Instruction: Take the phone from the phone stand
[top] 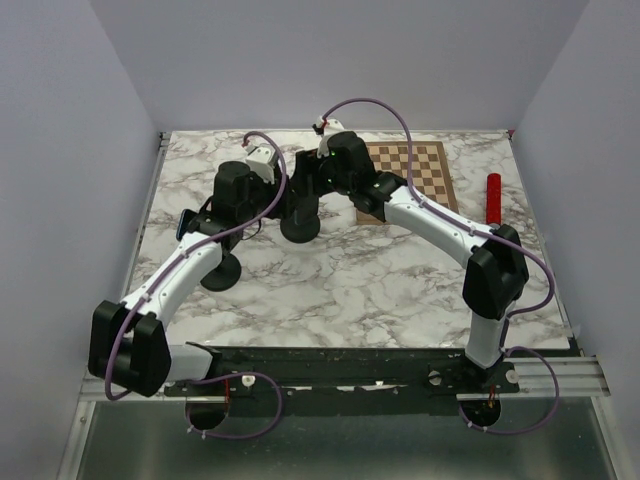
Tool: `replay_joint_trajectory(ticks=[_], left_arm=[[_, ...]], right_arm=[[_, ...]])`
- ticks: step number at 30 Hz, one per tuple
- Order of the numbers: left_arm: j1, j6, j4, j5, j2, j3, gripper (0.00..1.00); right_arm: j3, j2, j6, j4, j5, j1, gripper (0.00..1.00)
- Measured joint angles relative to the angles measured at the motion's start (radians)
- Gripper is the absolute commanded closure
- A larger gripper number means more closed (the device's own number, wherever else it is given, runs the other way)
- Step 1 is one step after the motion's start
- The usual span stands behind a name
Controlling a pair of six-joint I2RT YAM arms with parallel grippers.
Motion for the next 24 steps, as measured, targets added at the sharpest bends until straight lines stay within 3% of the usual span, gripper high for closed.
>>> replay_joint_trajectory(ticks=[5, 10, 13, 15, 17, 24], left_arm=[[-0.013, 0.003, -0.017, -0.001, 0.072, 0.020, 0.41], [-0.021, -0.001, -0.010, 0.008, 0.077, 0.020, 0.57], [-0.027, -0.001, -0.003, 0.014, 0.077, 0.020, 0.70], [-0.032, 0.009, -0.001, 0.014, 0.077, 0.020, 0.90], [-0.035, 0.019, 0.000, 0.014, 0.076, 0.020, 1.00], [-0.035, 0.053, 0.010, 0.039, 0.074, 0.011, 1.00]], right_arm=[[0.003, 0.001, 0.010, -0.007, -0.007, -0.003, 0.99], [0.003, 0.001, 0.012, -0.007, -0.008, -0.003, 0.99], [0.003, 0.001, 0.012, -0.007, -0.008, -0.003, 0.99], [0.003, 0.001, 0.010, -0.006, -0.008, -0.003, 0.99], [0.003, 0.001, 0.007, -0.005, -0.008, -0.003, 0.99], [-0.055, -0.014, -0.058, 0.081, -0.003, -0.002, 0.99]])
